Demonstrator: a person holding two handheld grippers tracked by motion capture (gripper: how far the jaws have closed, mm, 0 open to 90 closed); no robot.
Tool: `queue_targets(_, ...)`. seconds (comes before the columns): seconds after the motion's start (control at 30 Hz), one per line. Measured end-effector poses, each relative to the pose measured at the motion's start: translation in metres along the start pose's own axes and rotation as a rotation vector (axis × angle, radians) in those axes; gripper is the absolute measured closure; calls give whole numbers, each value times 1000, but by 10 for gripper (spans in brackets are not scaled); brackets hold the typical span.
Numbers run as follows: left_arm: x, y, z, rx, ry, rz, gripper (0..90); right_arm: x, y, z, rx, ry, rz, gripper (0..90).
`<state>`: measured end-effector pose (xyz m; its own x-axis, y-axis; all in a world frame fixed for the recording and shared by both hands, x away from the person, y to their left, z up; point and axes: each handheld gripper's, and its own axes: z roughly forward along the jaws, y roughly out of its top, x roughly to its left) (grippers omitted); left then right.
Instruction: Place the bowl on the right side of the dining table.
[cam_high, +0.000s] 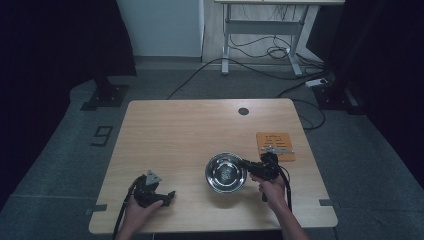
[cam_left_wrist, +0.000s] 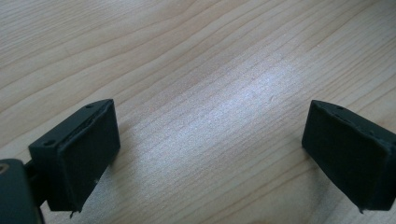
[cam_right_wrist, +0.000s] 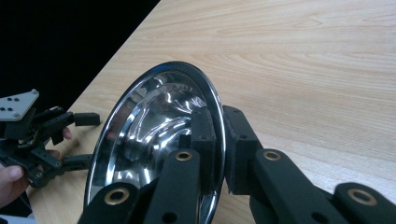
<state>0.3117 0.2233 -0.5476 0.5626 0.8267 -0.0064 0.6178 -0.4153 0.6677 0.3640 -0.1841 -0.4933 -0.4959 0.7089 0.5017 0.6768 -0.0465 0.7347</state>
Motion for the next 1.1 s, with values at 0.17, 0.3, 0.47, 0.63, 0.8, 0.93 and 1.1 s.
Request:
queue_targets(0.17,0,0,0,0,0,0,37,-3,1,-3,-16,-8,9,842)
queue_targets(0.3,0,0,0,0,0,0,37,-5,2,-5,-22,-12,13,842)
queue_targets(0.47,0,0,0,1,0,0,36,-8,4,-7,-33,-18,20,842)
queue_targets(0.63,0,0,0,1,0,0,36,-11,6,-11,-46,-21,28,842)
queue_targets(0.8,0,0,0,2,0,0,35,-16,11,-17,-71,-30,36,842)
queue_targets(0.93,0,0,0,2,0,0,35,-19,12,-20,-82,-33,44,842)
queue_targets(1.1,0,0,0,2,0,0,35,-24,14,-23,-97,-42,56,842)
